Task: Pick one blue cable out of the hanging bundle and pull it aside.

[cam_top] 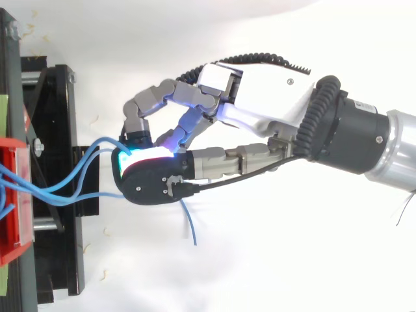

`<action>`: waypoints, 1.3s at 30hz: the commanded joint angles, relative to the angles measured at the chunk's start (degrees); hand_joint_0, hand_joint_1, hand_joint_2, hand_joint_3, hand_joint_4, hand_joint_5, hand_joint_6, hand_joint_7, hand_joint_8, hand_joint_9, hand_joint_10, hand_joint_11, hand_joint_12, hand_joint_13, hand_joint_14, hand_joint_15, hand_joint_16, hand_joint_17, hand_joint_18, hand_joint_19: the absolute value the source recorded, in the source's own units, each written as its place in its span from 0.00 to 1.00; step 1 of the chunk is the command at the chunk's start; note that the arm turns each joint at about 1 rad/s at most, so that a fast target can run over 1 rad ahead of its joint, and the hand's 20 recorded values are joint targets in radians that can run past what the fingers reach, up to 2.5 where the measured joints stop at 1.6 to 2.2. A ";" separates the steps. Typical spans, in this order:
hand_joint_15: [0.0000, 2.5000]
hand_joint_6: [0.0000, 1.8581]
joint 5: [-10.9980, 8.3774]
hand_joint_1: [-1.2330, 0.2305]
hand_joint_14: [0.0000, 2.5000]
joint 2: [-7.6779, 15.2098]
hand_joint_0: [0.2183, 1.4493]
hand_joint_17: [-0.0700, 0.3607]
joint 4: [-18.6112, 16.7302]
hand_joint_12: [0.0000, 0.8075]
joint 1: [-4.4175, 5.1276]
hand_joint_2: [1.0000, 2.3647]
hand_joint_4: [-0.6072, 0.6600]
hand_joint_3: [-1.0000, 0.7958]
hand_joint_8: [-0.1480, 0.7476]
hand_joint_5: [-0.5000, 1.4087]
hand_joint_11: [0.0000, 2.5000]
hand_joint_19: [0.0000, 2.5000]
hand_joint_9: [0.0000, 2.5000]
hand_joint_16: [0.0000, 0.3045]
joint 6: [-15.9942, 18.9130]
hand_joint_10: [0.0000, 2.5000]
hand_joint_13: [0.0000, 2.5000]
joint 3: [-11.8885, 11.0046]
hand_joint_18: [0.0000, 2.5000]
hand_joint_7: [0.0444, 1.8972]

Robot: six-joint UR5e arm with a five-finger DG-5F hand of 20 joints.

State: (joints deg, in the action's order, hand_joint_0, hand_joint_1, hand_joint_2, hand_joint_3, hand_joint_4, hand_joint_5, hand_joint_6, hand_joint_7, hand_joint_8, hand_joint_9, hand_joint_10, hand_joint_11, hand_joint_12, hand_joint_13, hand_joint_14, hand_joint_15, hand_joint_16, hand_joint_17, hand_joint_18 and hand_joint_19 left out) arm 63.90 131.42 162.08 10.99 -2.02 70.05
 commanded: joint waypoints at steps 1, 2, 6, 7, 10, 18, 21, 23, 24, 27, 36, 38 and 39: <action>0.24 0.50 0.00 0.29 0.01 -0.02 0.32 0.45 0.07 0.51 0.00 0.17 0.25 0.63 0.51 0.21 0.29 0.23 0.46 0.18 -0.09 0.01 0.36 0.00 0.32 0.72; 0.24 0.50 0.00 0.29 0.01 -0.02 0.32 0.45 -0.01 0.51 0.00 0.17 0.25 0.63 0.51 0.21 0.30 0.23 0.46 0.18 0.00 0.01 0.36 0.00 0.32 0.72; 0.24 0.50 0.00 0.29 0.01 -0.02 0.32 0.45 0.07 0.51 0.00 0.17 0.25 0.63 0.51 0.21 0.29 0.22 0.46 0.18 -0.09 0.01 0.36 0.00 0.32 0.72; 0.24 0.50 0.00 0.28 0.01 -0.02 0.32 0.45 -0.01 0.51 0.00 0.16 0.25 0.63 0.51 0.21 0.29 0.22 0.46 0.18 -0.09 0.01 0.36 0.00 0.32 0.73; 0.24 0.50 0.00 0.28 0.01 -0.02 0.32 0.45 0.07 0.51 0.00 0.15 0.25 0.63 0.51 0.21 0.29 0.22 0.46 0.18 0.00 0.01 0.36 0.00 0.32 0.72; 0.24 0.50 0.00 0.28 0.01 0.07 0.32 0.45 -0.01 0.51 0.00 0.14 0.25 0.63 0.51 0.21 0.29 0.22 0.46 0.18 0.00 0.01 0.36 0.00 0.32 0.72; 0.24 0.50 0.00 0.28 0.01 -0.02 0.32 0.45 -0.01 0.51 0.00 0.14 0.26 0.63 0.51 0.21 0.30 0.22 0.46 0.18 0.00 0.01 0.36 0.00 0.32 0.72; 0.24 0.50 0.00 0.28 0.01 -0.02 0.33 0.45 0.07 0.51 0.00 0.14 0.26 0.64 0.51 0.21 0.29 0.22 0.46 0.18 0.00 0.01 0.36 0.00 0.32 0.72; 0.24 0.50 0.00 0.28 0.01 -0.02 0.32 0.45 -0.01 0.51 0.00 0.15 0.26 0.63 0.52 0.21 0.30 0.22 0.46 0.18 0.00 0.01 0.36 0.00 0.32 0.72; 0.24 0.50 0.00 0.28 0.01 -0.02 0.32 0.45 -0.01 0.52 0.00 0.15 0.26 0.63 0.52 0.21 0.29 0.22 0.46 0.18 0.00 0.01 0.36 0.00 0.32 0.72; 0.24 0.50 0.00 0.28 0.01 -0.02 0.32 0.45 0.07 0.51 0.00 0.15 0.26 0.63 0.51 0.21 0.29 0.22 0.46 0.18 0.00 0.01 0.36 0.00 0.32 0.72; 0.24 0.50 0.00 0.28 0.01 -0.02 0.32 0.45 0.07 0.51 0.00 0.15 0.25 0.63 0.51 0.21 0.30 0.22 0.46 0.18 0.00 0.01 0.36 0.00 0.32 0.72; 0.24 0.50 0.00 0.28 0.01 -0.02 0.32 0.45 0.07 0.51 0.00 0.15 0.25 0.63 0.51 0.21 0.29 0.22 0.46 0.18 0.00 0.01 0.36 0.00 0.32 0.72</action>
State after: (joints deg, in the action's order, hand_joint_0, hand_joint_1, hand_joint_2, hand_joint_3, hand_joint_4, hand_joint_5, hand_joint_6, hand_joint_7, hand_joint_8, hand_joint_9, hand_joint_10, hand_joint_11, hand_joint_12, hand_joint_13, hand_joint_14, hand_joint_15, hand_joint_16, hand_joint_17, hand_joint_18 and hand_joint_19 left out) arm 63.90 131.42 162.14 10.99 -2.02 70.05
